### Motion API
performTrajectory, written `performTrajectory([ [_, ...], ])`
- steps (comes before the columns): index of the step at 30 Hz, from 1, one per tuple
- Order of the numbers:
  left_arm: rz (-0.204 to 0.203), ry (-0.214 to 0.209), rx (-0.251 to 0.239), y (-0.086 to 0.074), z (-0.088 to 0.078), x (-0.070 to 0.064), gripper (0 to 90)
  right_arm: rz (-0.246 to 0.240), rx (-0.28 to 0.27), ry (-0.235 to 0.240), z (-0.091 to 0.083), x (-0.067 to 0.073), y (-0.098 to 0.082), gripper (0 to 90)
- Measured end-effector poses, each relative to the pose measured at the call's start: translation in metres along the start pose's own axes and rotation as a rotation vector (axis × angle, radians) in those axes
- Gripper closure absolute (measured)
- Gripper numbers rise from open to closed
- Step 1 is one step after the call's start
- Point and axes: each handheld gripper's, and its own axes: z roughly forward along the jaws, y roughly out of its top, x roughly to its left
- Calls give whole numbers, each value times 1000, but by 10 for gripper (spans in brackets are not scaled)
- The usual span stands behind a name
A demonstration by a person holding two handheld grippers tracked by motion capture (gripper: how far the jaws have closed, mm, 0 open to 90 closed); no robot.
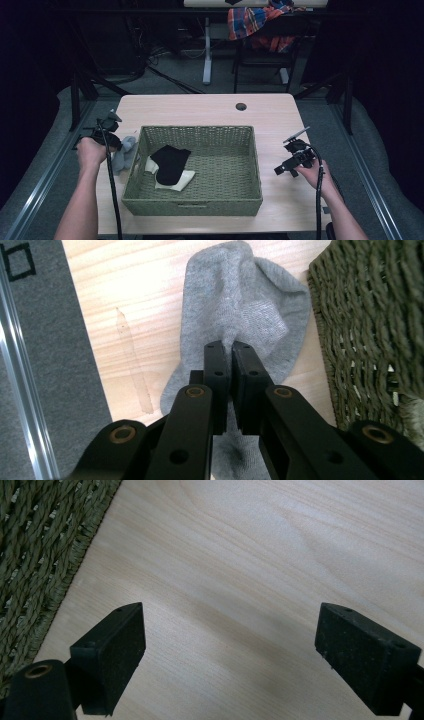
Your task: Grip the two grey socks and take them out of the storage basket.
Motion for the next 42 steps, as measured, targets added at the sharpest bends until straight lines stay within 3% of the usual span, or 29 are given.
performTrajectory([
  [23, -86, -30, 28, -8, 40, 5, 840, -2, 5, 4, 0, 0, 0, 123],
  [26, -100, -48, 29, -9, 39, 8, 703, 0, 5, 3, 0, 0, 0, 123],
  [27, -110, -54, 26, -10, 38, 9, 703, 0, 4, 2, 0, 0, 0, 123],
  [28, -117, -56, 15, -11, 36, 10, 636, -1, 4, 2, 0, 0, 0, 123],
  [29, -123, -60, 12, -12, 33, 11, 500, -4, 5, 4, 0, 0, 0, 123],
  [30, -131, -61, 1, -14, 30, 12, 500, -4, 5, 4, 0, 0, 0, 123],
  [31, -130, -46, -13, -17, 22, 12, 390, -4, 6, 4, 0, 0, 0, 123],
  [34, -126, -40, -28, -21, 13, 10, 224, -5, 5, 5, 0, 0, 0, 123],
  [35, -119, -34, -50, -26, 4, 8, 172, 14, -18, -1, 1, 2, -1, 123],
  [37, -111, -30, -58, -28, -1, 7, 155, 10, -15, 19, 1, 2, 0, 123],
  [42, -104, -9, -101, -47, -23, -2, 60, -6, 3, 7, 0, 2, 1, 123],
])
